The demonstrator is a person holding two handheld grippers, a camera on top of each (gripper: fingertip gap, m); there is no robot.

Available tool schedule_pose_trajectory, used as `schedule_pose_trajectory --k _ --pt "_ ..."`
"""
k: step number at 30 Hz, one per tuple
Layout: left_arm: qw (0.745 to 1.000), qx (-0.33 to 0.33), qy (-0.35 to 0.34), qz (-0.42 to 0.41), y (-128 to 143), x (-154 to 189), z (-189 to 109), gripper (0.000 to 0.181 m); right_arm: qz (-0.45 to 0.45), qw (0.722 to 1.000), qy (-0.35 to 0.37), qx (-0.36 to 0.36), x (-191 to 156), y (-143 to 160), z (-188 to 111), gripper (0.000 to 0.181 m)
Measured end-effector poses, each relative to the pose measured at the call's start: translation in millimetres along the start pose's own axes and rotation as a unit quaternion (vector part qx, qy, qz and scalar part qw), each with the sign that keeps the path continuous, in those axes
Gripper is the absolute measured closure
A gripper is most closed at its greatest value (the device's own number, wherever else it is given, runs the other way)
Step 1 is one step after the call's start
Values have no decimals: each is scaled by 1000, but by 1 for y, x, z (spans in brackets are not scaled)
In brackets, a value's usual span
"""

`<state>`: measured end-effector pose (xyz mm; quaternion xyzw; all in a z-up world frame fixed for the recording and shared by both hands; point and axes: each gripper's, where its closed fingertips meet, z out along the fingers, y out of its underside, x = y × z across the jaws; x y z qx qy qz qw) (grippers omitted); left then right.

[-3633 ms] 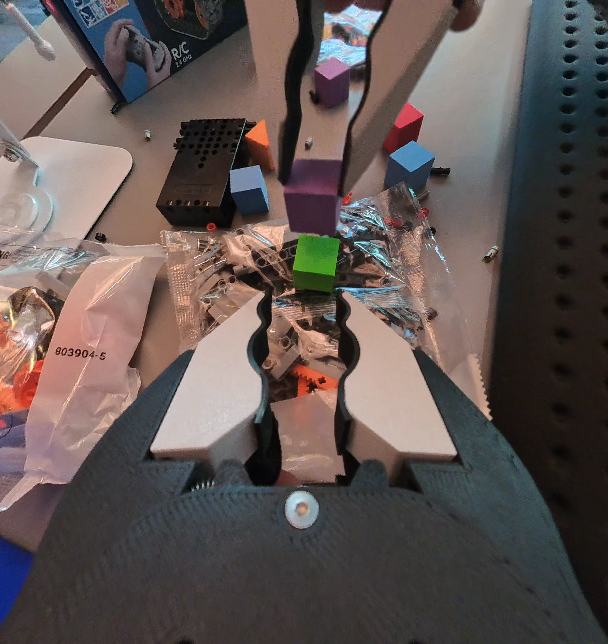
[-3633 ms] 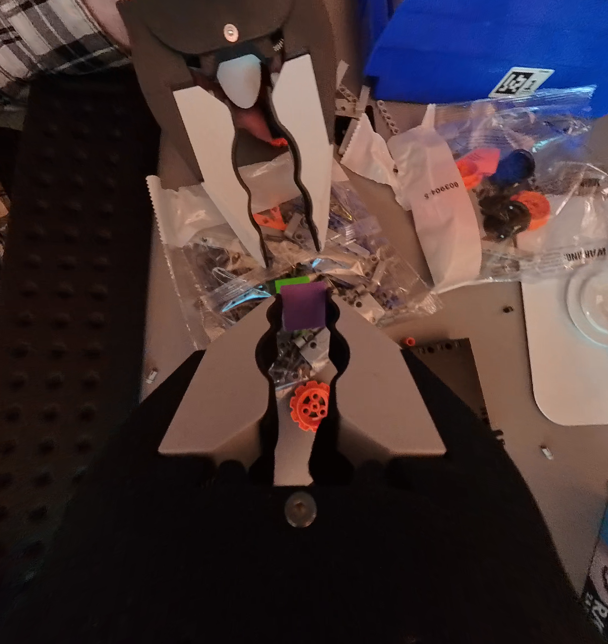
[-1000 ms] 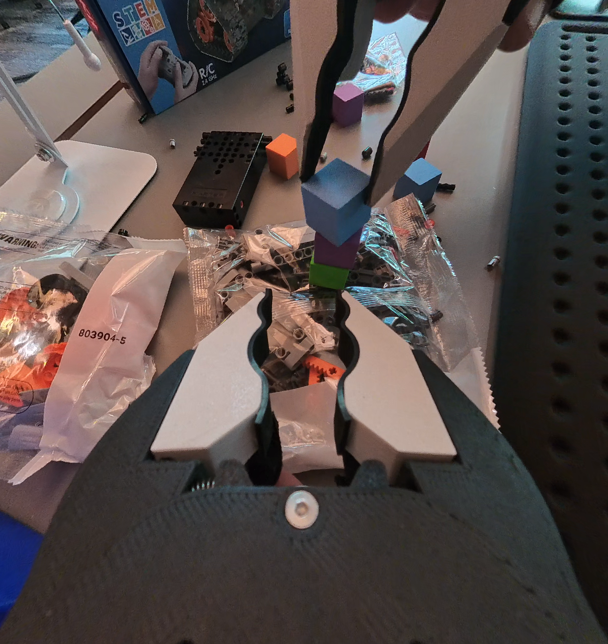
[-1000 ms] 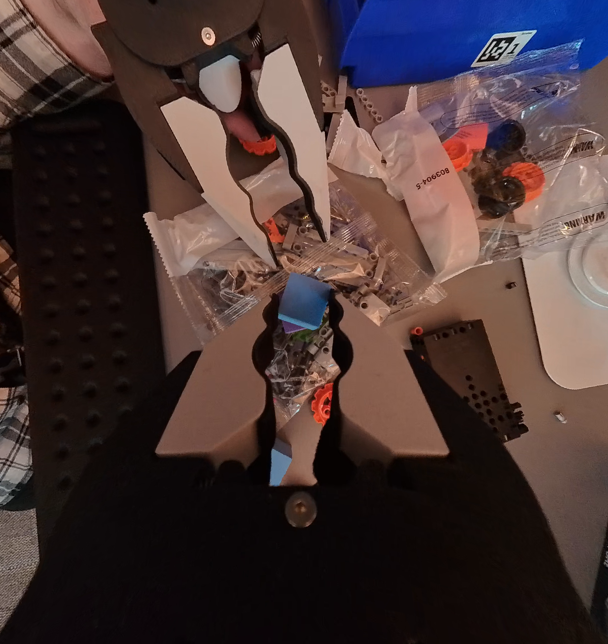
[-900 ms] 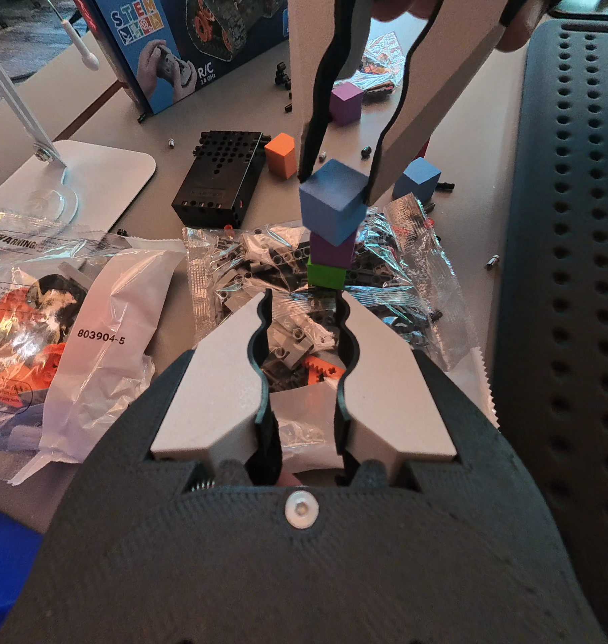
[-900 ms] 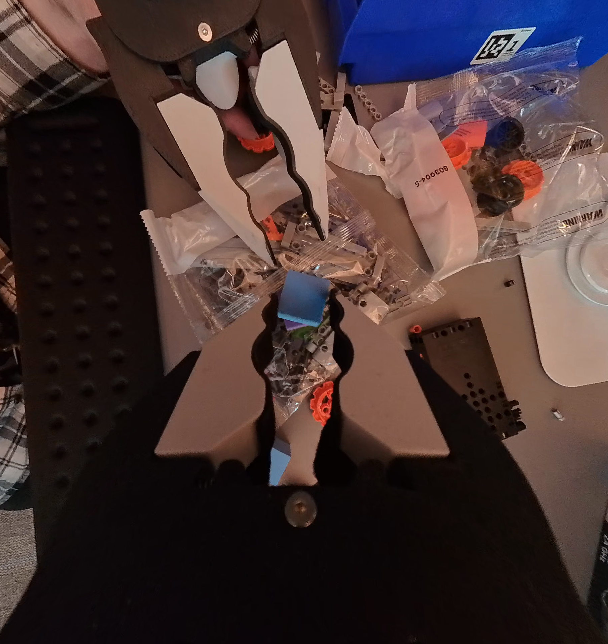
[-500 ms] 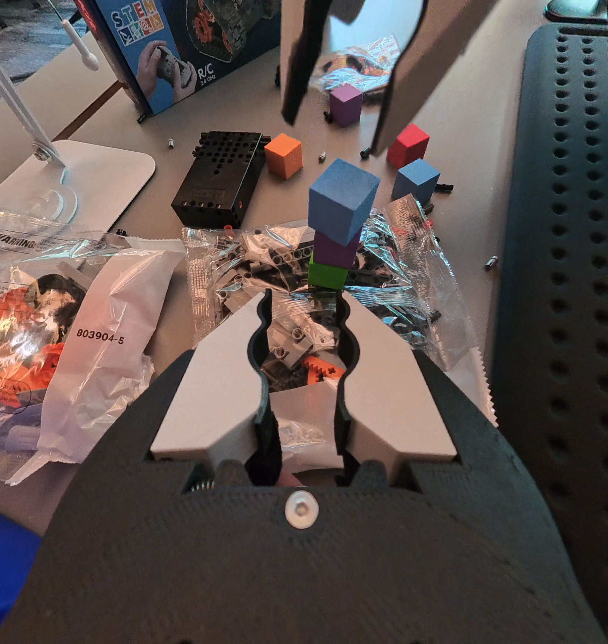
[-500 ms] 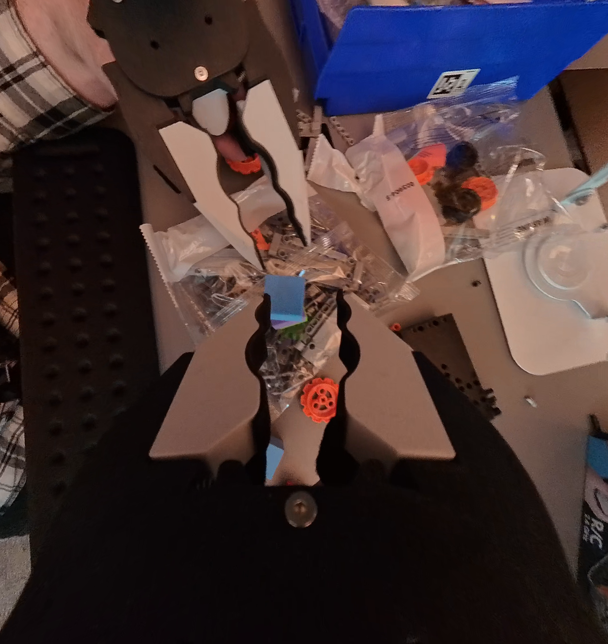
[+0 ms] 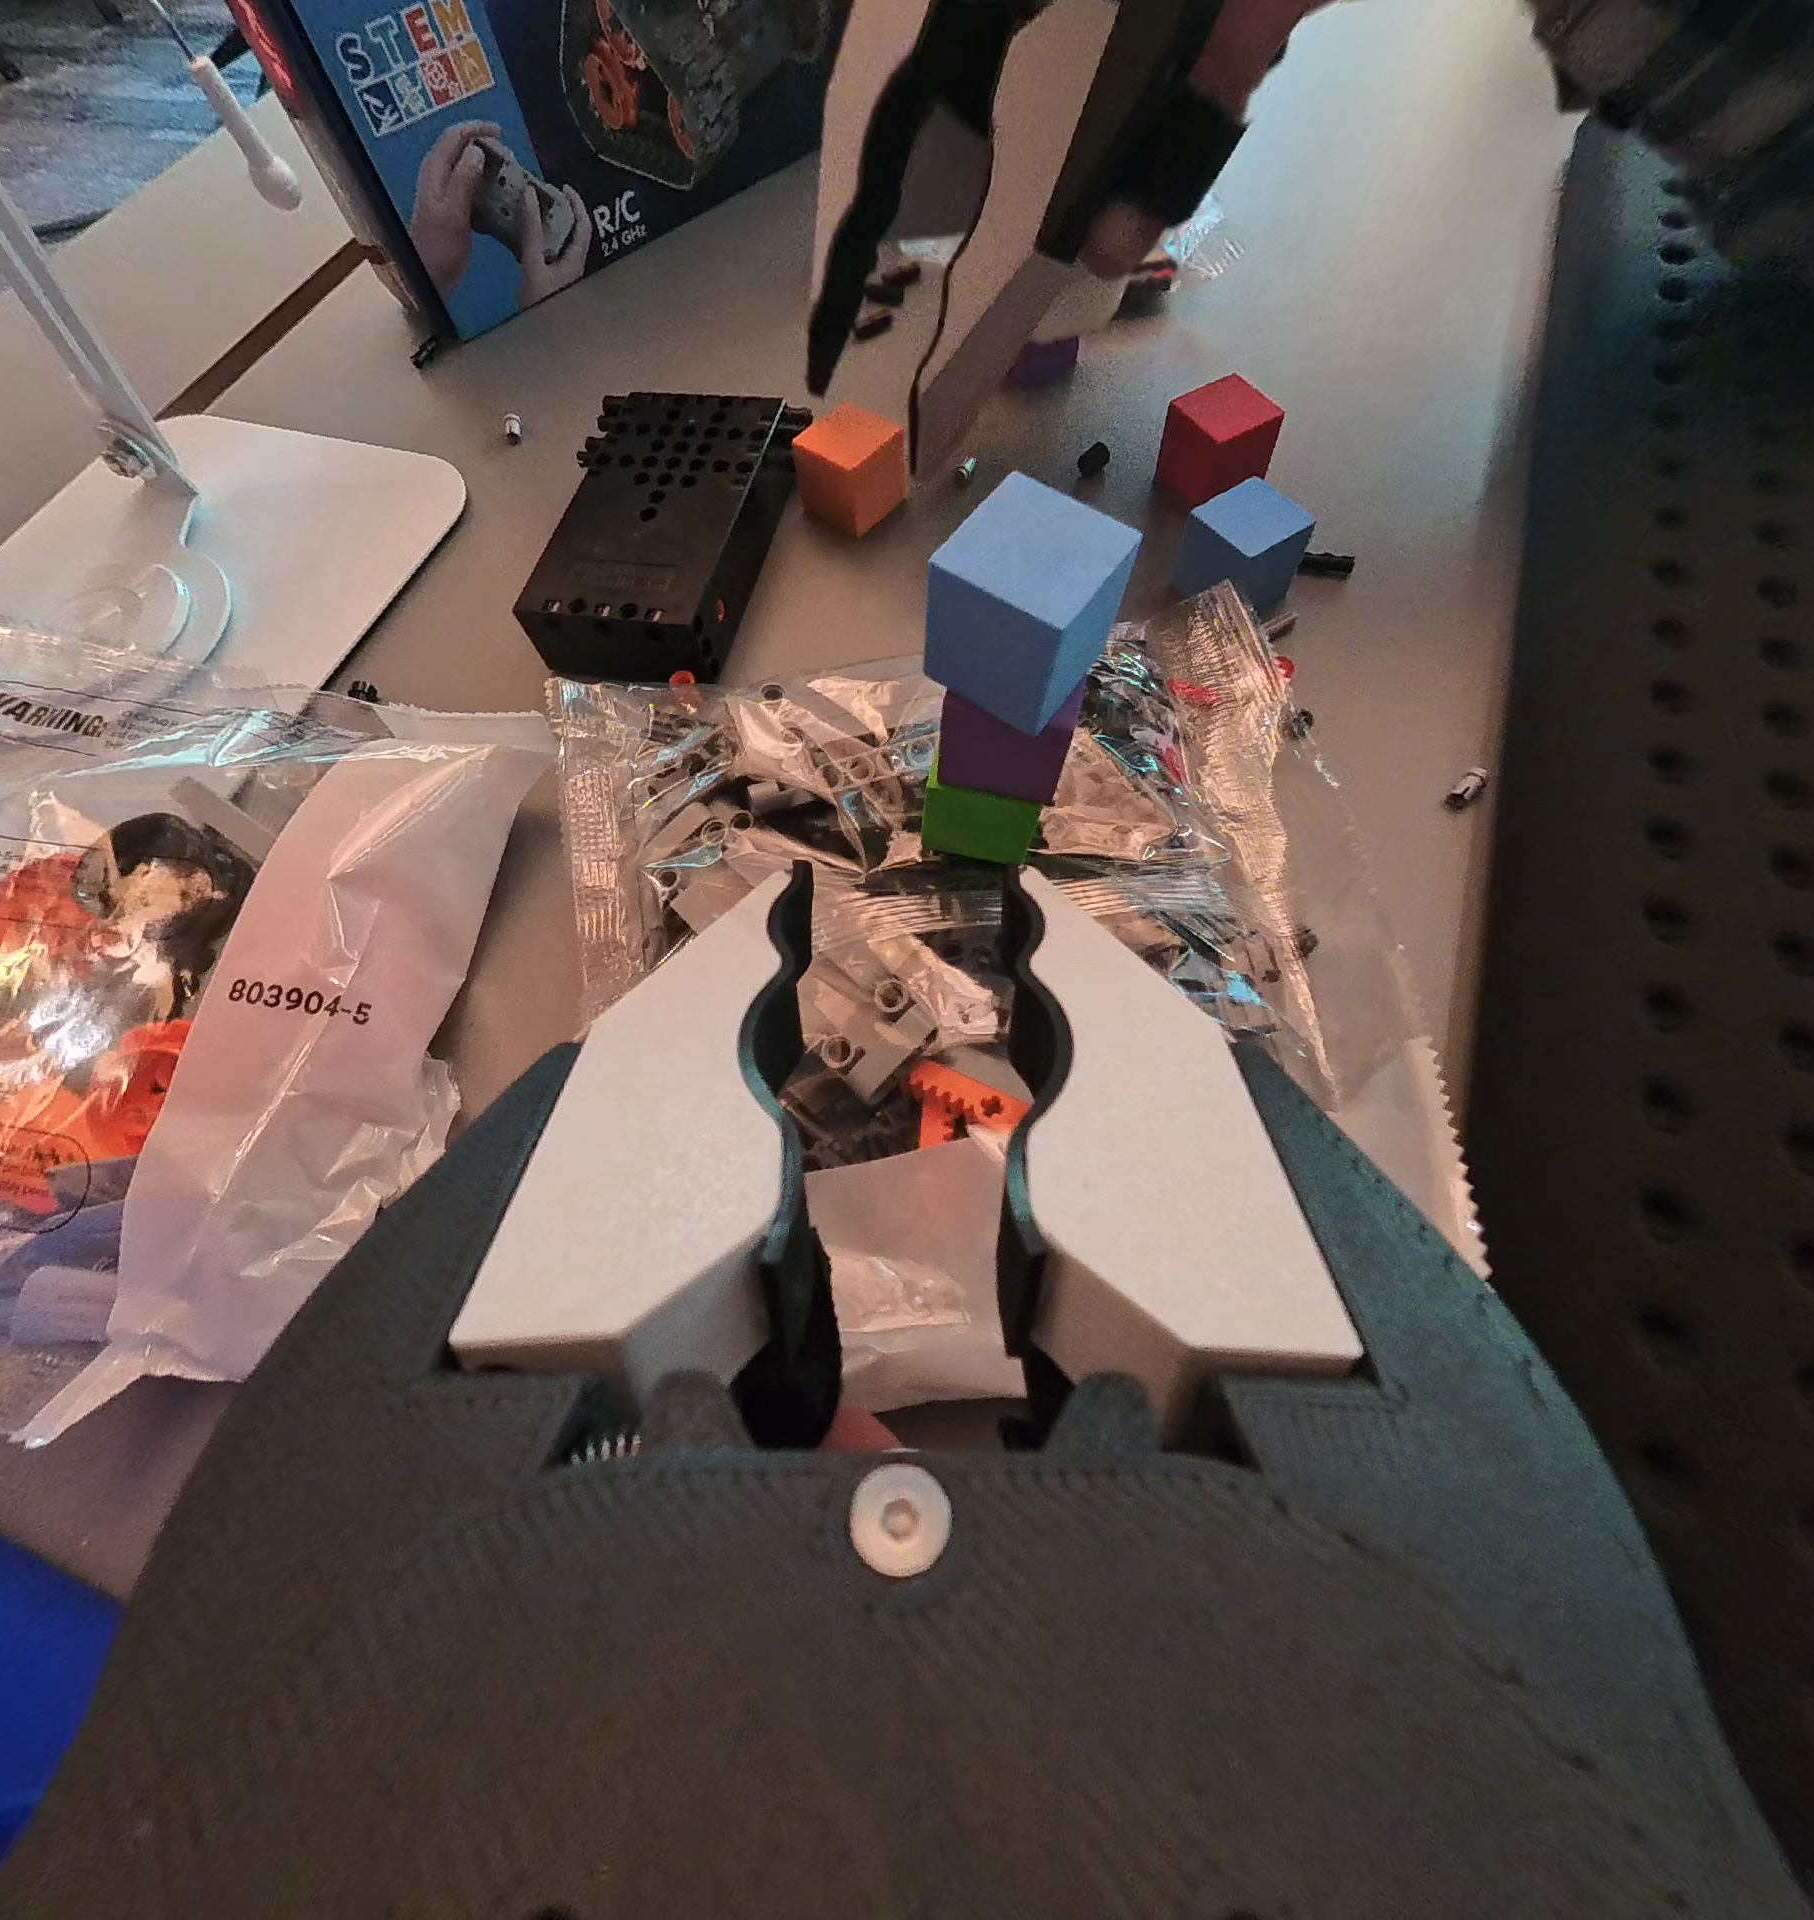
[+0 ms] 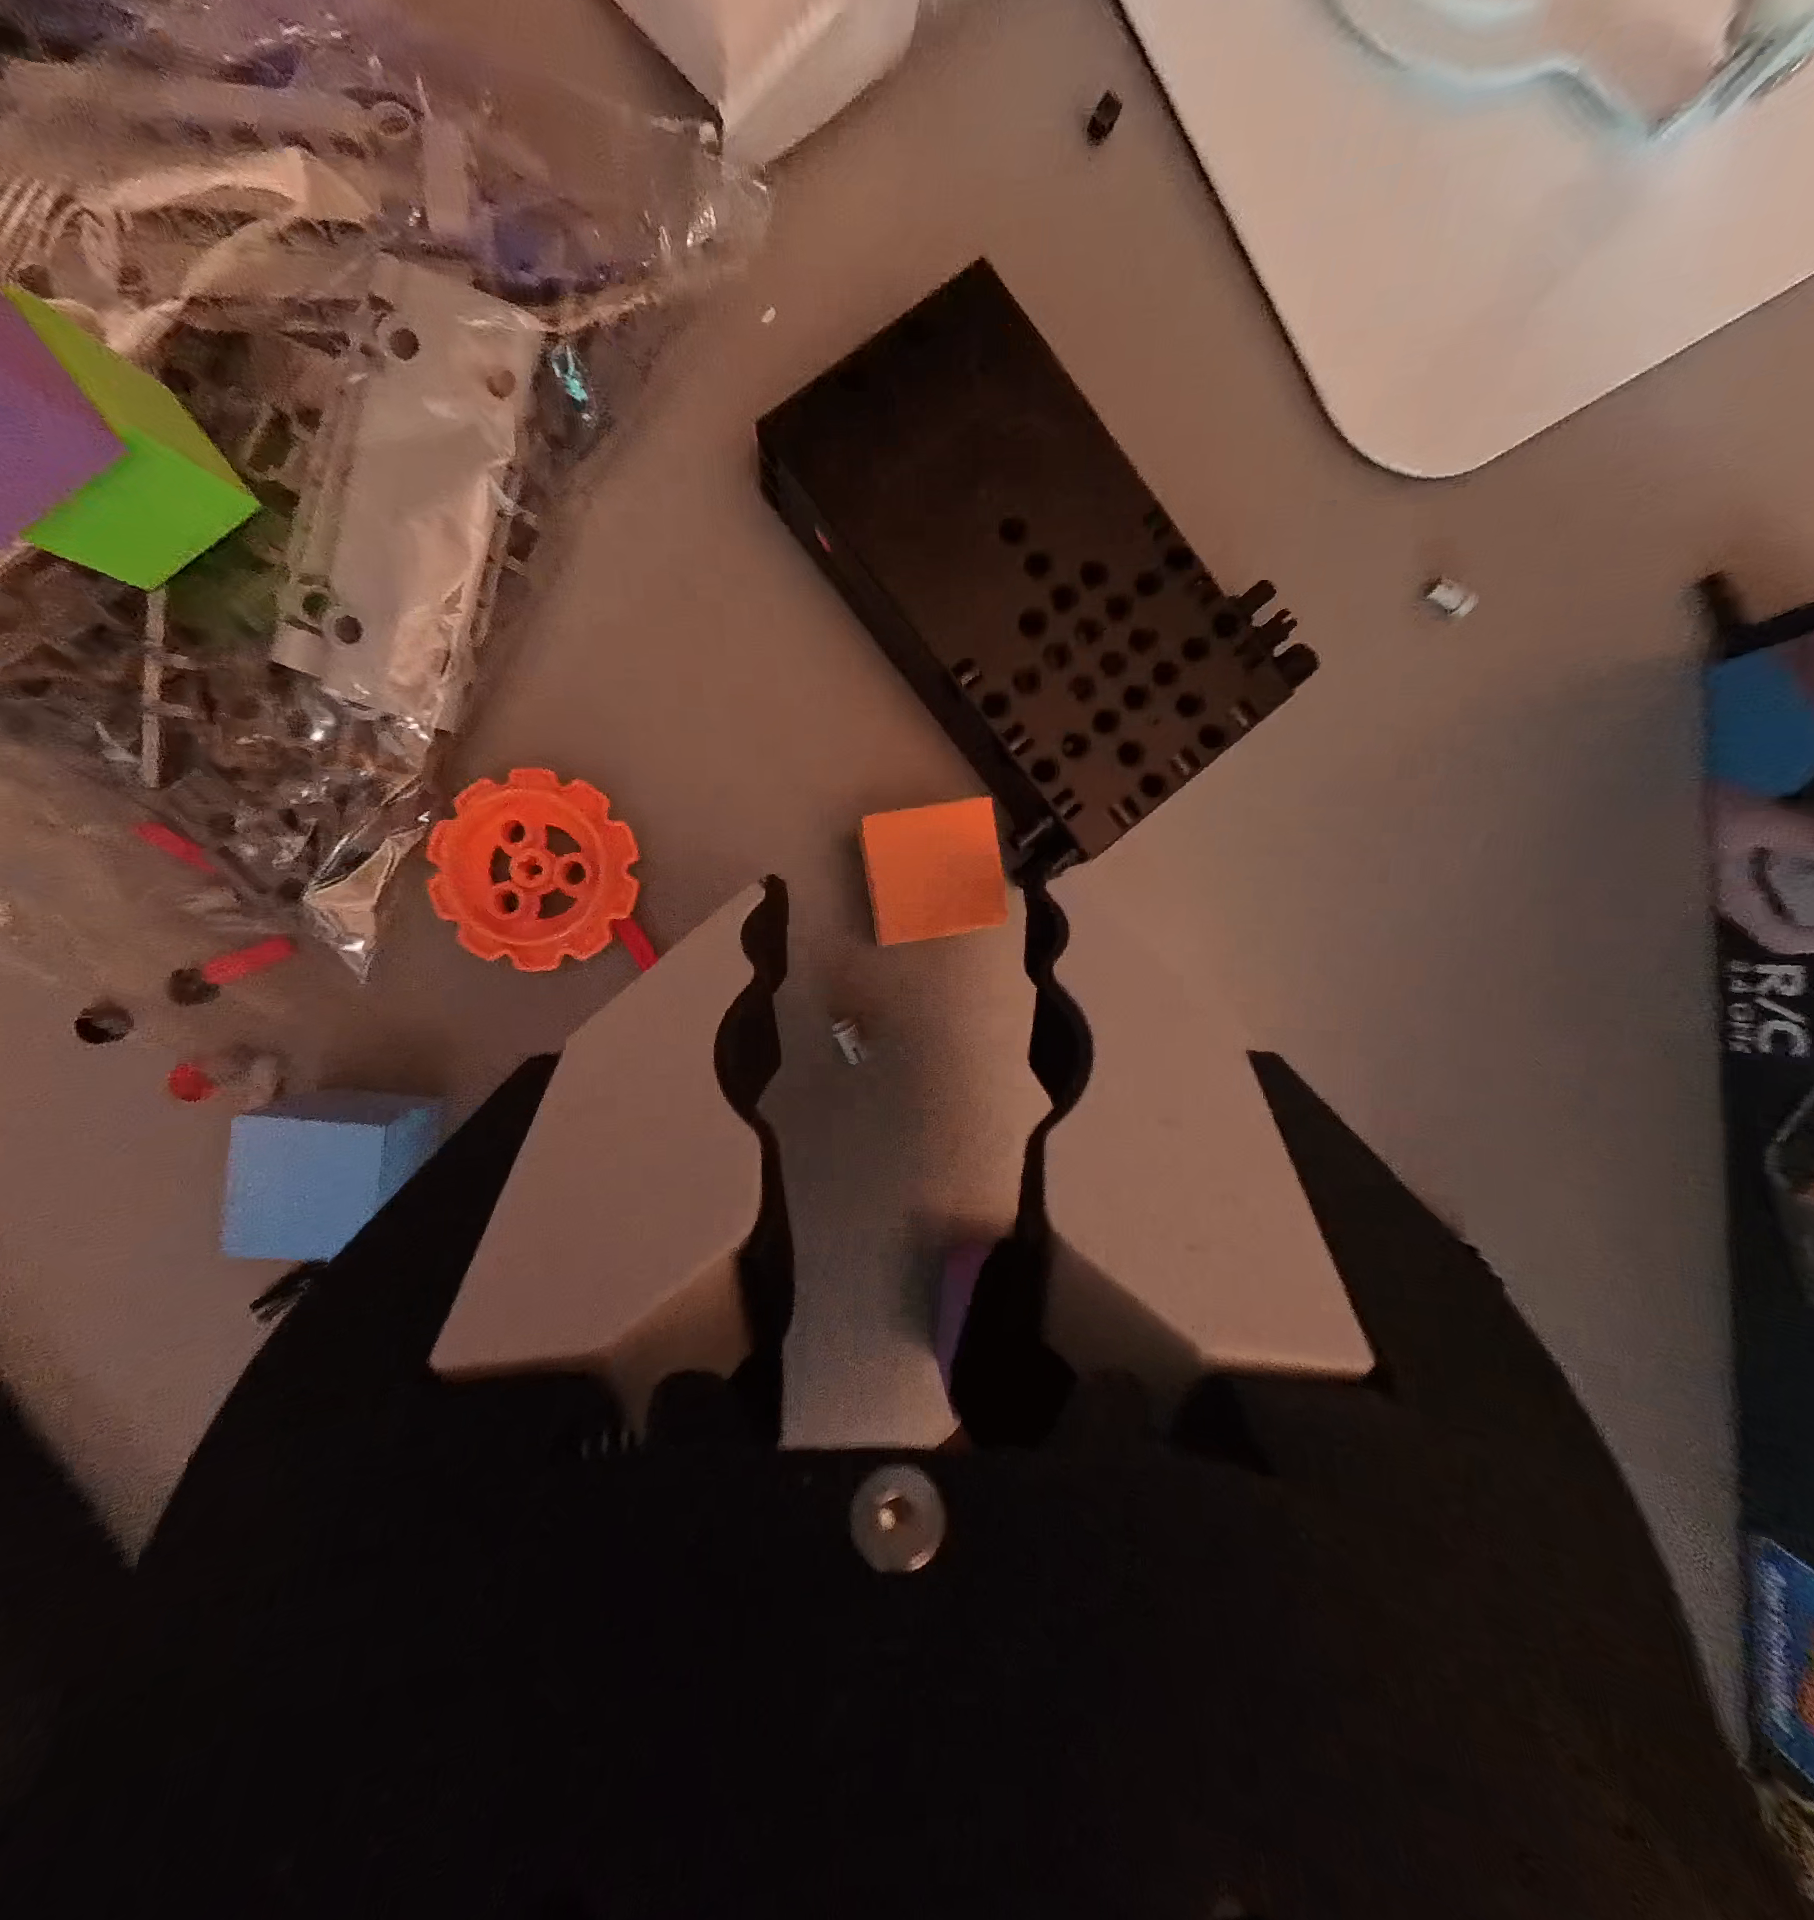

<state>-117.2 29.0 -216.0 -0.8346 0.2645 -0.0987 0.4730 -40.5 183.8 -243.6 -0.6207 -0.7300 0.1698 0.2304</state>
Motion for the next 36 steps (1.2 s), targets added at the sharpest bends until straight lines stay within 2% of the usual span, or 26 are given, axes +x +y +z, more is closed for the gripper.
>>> schedule_pose_trajectory --k 4,7,10,16,19,24,31,36 --pt "1000 -2 0 -1 1 -1 1 146 7 1000 -4 12 1 0 10 156" --pt "1000 -2 0 -2 1 -1 0 146 7 1000 -8 24 0 -6 4 157" --pt "1000 -2 -1 -2 1 -1 0 147 -2 998 -19 61 -11 -24 -15 157" --pt "1000 -2 0 -3 2 -1 1 147 -72 985 -69 142 -69 -86 -71 156" --pt "1000 0 0 -4 1 -1 0 147 -112 979 -90 146 -98 -106 -84 156" --pt "1000 0 0 -3 1 -1 -1 147 -150 977 -100 113 -121 -114 -75 156" --pt "1000 -1 -1 0 1 -1 -1 147 -160 979 -99 81 -125 -110 -57 156" --pt "1000 -1 -1 -1 1 -1 -1 147 -168 979 -91 76 -125 -111 -56 156"
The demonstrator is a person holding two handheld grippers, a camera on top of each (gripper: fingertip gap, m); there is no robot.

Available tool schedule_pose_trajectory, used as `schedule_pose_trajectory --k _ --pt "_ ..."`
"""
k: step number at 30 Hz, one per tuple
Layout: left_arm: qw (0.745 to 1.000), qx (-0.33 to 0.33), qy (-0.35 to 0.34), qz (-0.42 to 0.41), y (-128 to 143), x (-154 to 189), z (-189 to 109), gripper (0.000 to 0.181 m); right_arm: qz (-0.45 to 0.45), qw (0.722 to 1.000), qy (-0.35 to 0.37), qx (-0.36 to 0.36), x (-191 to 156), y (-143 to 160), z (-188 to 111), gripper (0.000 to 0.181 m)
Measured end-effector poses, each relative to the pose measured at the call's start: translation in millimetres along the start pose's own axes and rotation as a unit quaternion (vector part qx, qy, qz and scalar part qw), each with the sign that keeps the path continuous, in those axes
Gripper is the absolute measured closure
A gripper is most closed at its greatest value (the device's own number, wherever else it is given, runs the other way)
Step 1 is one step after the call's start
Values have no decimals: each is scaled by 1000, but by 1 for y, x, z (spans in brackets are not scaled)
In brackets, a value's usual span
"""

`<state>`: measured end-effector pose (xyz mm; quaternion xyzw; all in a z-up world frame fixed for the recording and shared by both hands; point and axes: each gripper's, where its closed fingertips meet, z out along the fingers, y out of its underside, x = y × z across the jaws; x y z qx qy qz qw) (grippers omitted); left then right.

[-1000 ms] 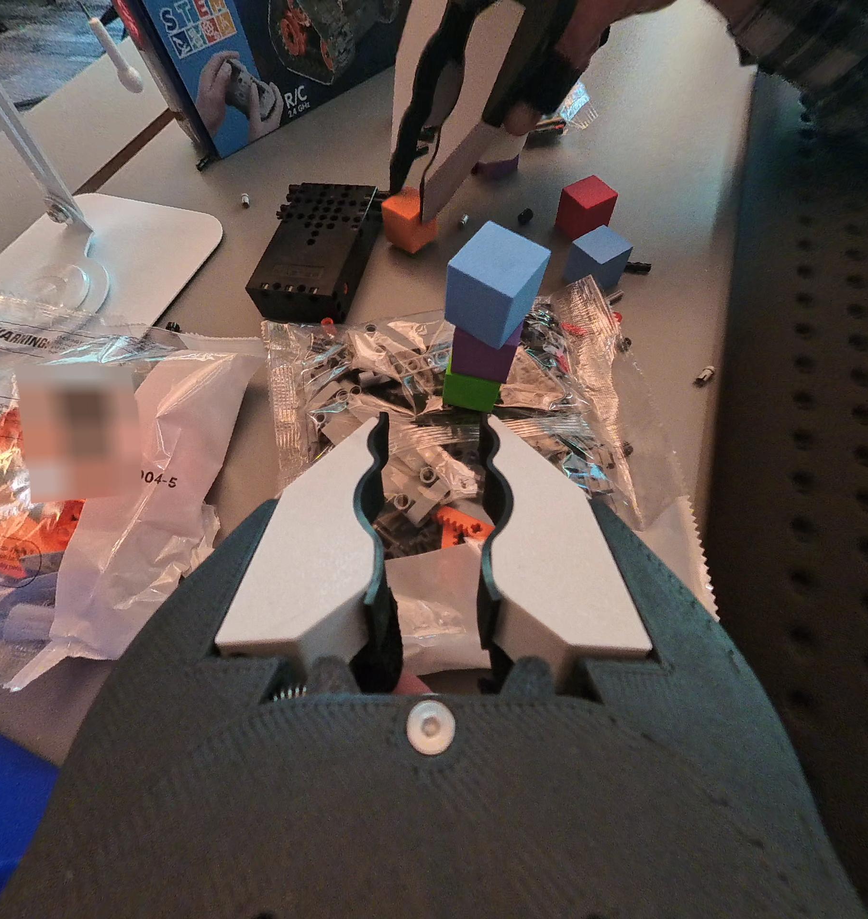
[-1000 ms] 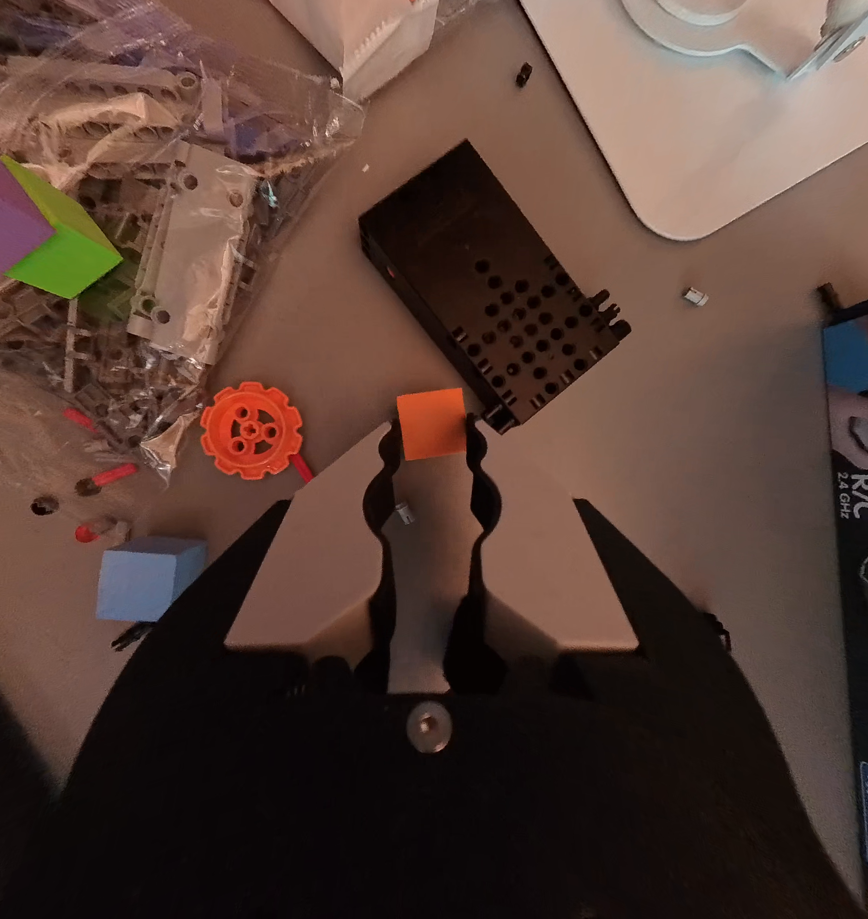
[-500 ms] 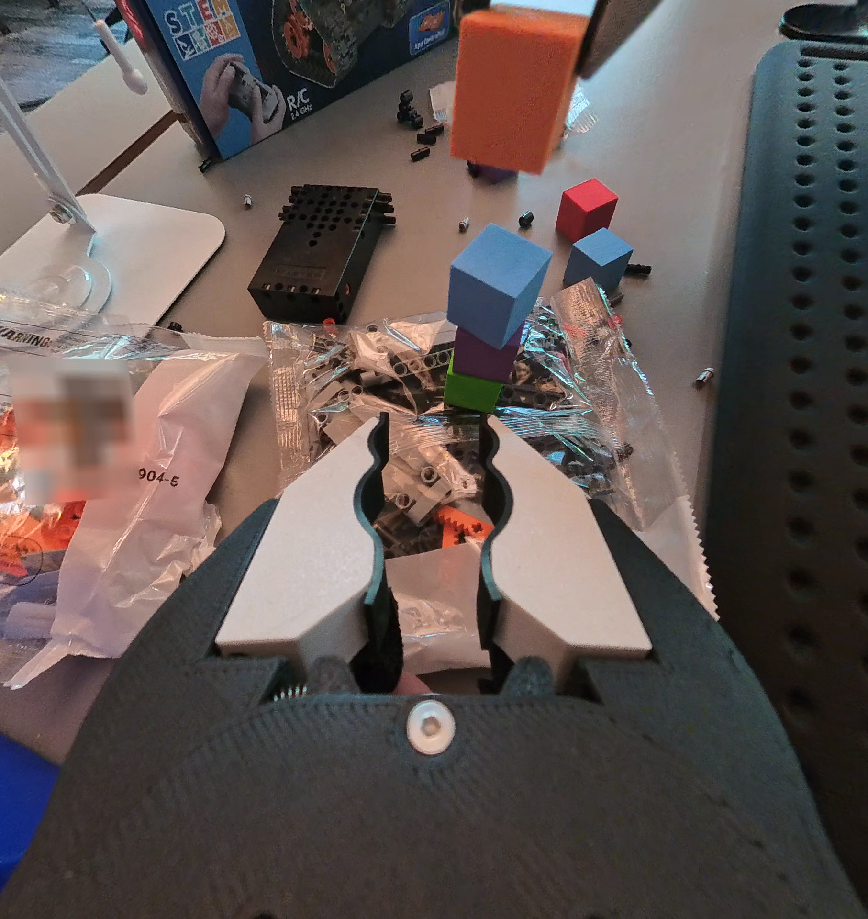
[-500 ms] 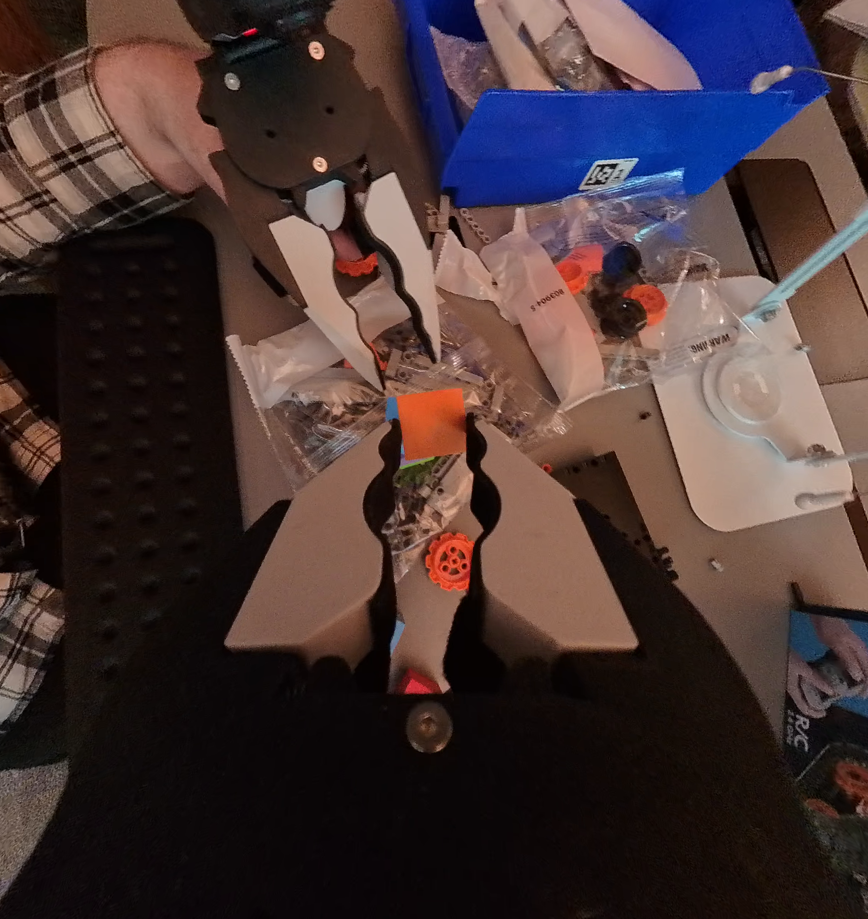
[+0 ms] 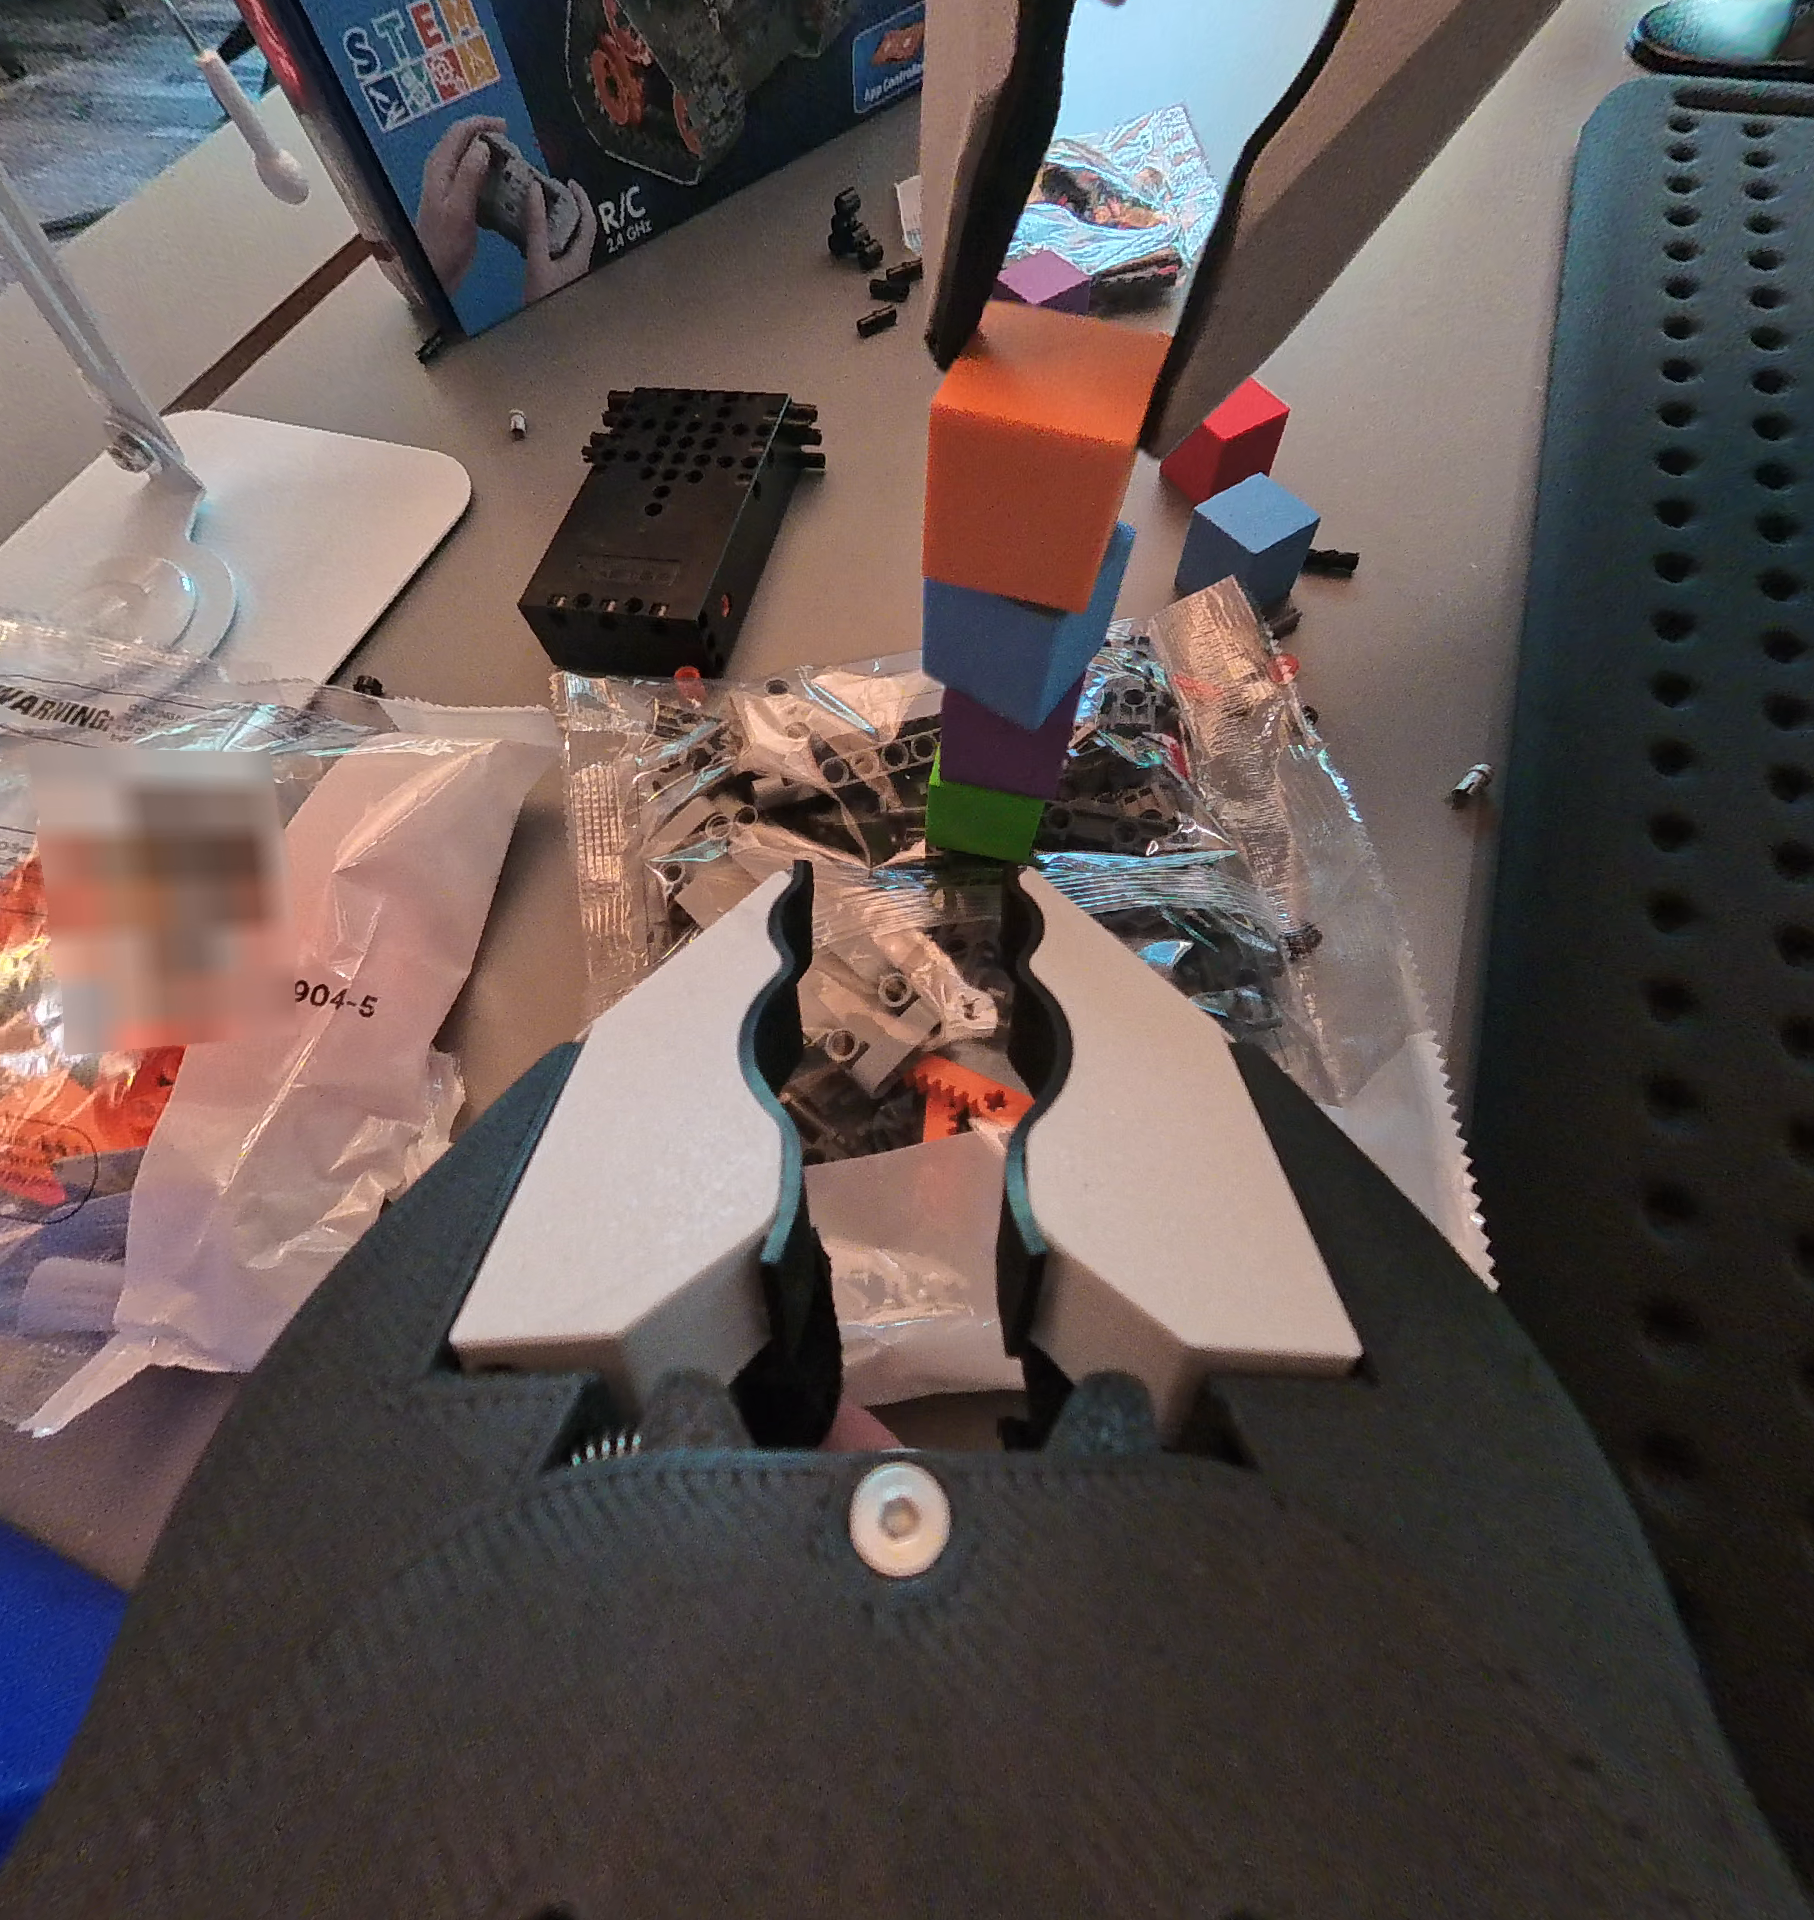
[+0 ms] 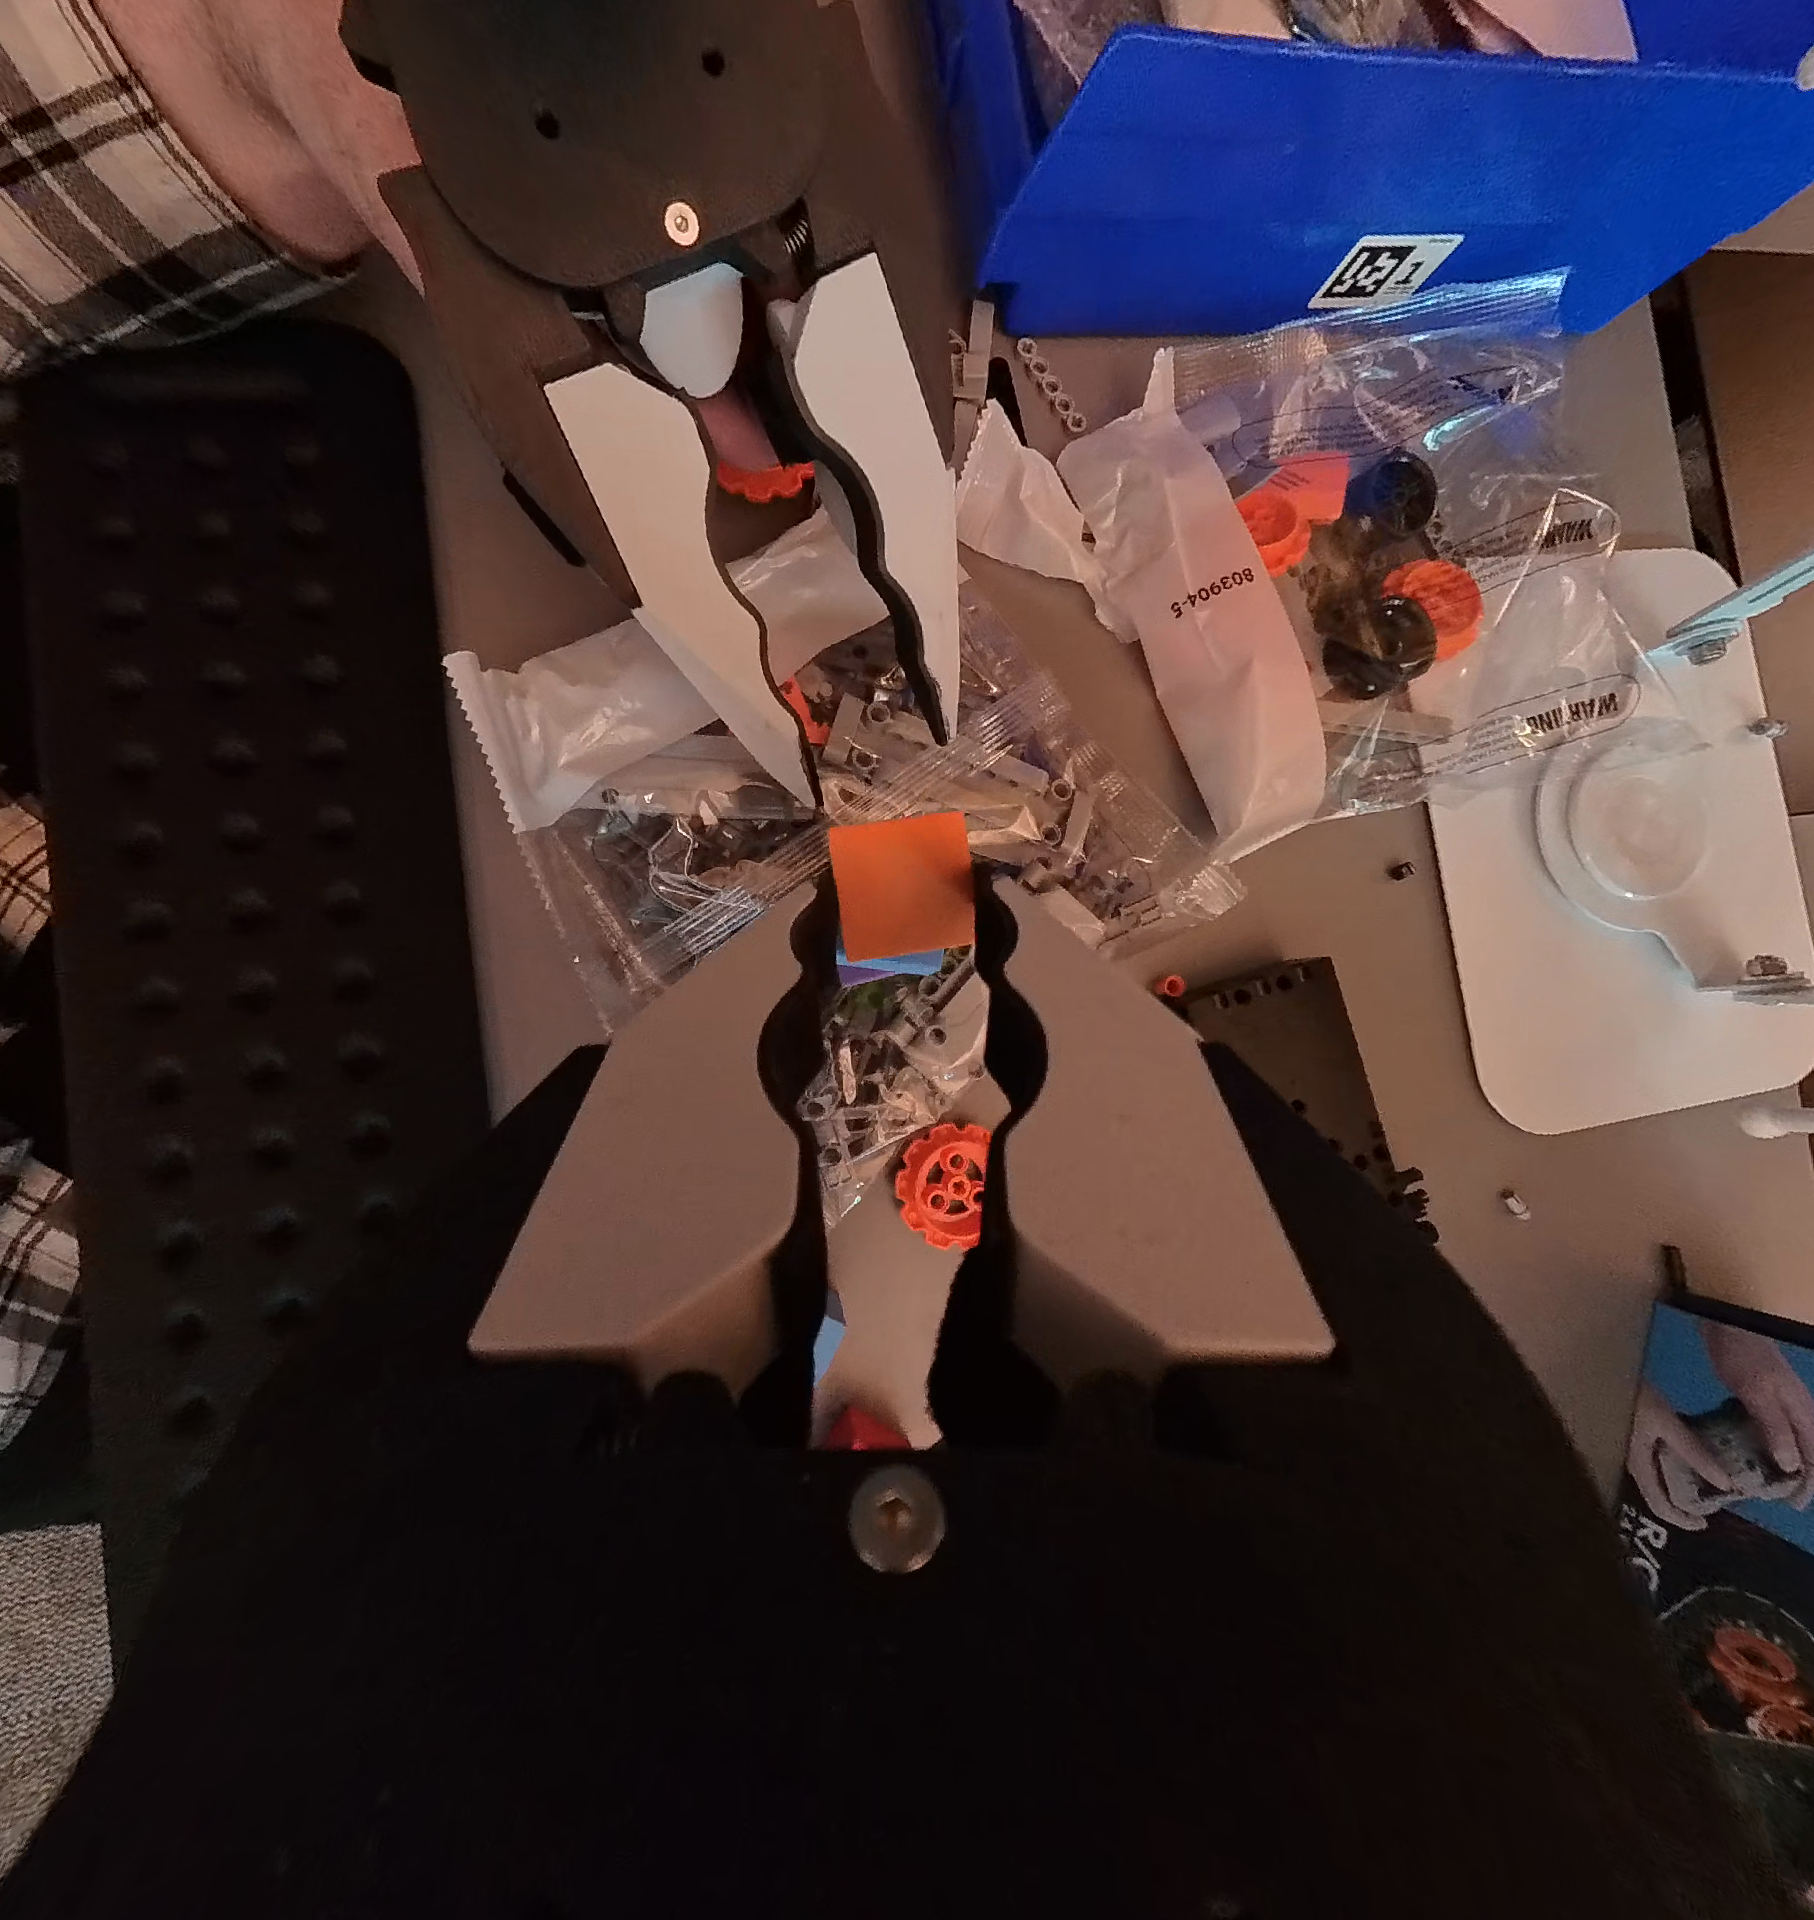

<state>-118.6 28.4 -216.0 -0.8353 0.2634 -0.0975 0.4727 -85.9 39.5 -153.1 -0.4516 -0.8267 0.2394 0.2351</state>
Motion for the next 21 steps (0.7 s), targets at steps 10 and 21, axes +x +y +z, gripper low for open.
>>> schedule_pose_trajectory --k 10,21 --pt "1000 1 1 -1 0 1 0 147 -2 1000 2 2 -2 -1 -1 150" --pt "1000 0 3 0 0 1 0 146 1 1000 12 2 1 2 1 155"
